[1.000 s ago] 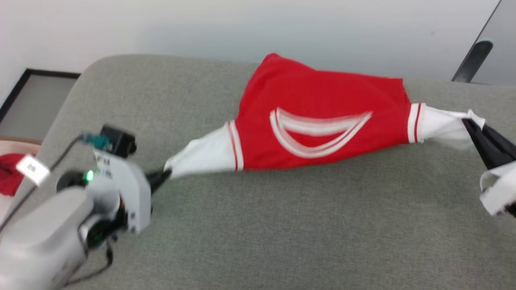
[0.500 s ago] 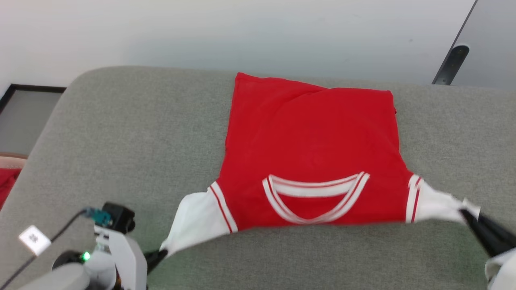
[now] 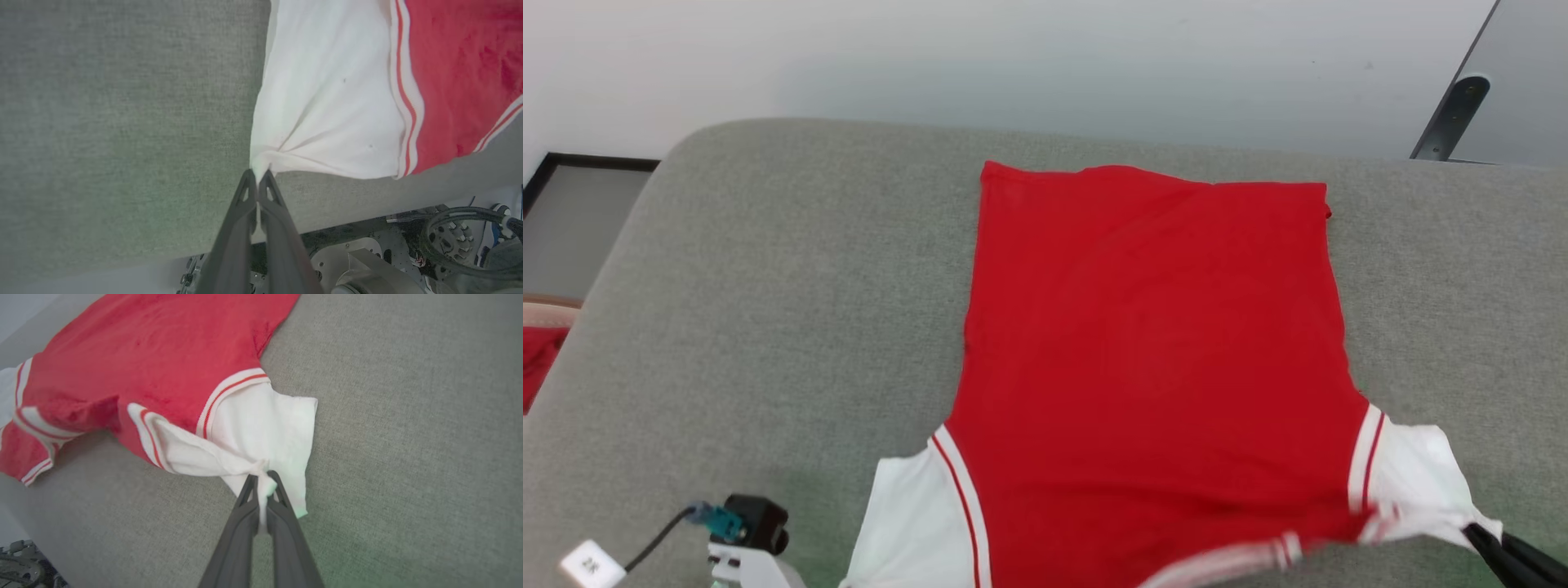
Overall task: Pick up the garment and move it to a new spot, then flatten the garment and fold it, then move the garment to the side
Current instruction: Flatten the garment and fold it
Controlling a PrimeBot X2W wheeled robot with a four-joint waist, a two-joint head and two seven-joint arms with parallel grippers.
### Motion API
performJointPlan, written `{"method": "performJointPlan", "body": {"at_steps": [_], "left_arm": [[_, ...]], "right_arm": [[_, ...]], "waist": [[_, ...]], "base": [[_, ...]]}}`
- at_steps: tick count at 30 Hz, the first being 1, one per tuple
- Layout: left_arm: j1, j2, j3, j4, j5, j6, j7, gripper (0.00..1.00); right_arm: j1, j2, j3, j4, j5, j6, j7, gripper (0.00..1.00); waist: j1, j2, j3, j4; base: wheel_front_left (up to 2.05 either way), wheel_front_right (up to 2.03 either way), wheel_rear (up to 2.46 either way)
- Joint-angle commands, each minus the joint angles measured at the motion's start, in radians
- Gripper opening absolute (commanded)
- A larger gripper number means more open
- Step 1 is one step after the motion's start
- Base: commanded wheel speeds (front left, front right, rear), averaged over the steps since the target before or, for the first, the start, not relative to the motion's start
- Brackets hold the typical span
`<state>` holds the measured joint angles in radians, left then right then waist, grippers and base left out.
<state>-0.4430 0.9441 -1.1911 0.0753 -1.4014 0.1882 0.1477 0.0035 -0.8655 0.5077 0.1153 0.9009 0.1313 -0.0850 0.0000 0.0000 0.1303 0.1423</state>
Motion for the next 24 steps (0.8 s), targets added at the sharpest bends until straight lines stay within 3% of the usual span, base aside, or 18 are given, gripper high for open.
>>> {"method": "performJointPlan", "body": {"at_steps": [1, 8, 24], "left_arm": [[0.021, 0.005, -0.005, -0.004, 0.002, 0.014, -0.008, 0.00], [0.047, -0.010, 0.010, 0.003, -0.011, 0.040, -0.052, 0.00], [0.042, -0.052, 0.012, 0.027, -0.003, 0.041, -0.076, 0.00]], "right_arm": [[0.029, -0.003, -0.020, -0.007, 0.008, -0.001, 0.010, 0.00], [0.110, 0.016, -0.077, -0.032, 0.021, -0.001, 0.074, 0.00], [0.146, 0.078, -0.149, -0.063, -0.031, -0.001, 0.176, 0.00]], "waist": [[0.0000, 0.0000, 0.002, 0.002], [0.0000, 0.0000, 0.012, 0.002], [0.0000, 0.0000, 0.011, -0.007]], "base": [[0.00, 0.00, 0.00], [0.00, 0.00, 0.00], [0.00, 0.00, 0.00]]}}
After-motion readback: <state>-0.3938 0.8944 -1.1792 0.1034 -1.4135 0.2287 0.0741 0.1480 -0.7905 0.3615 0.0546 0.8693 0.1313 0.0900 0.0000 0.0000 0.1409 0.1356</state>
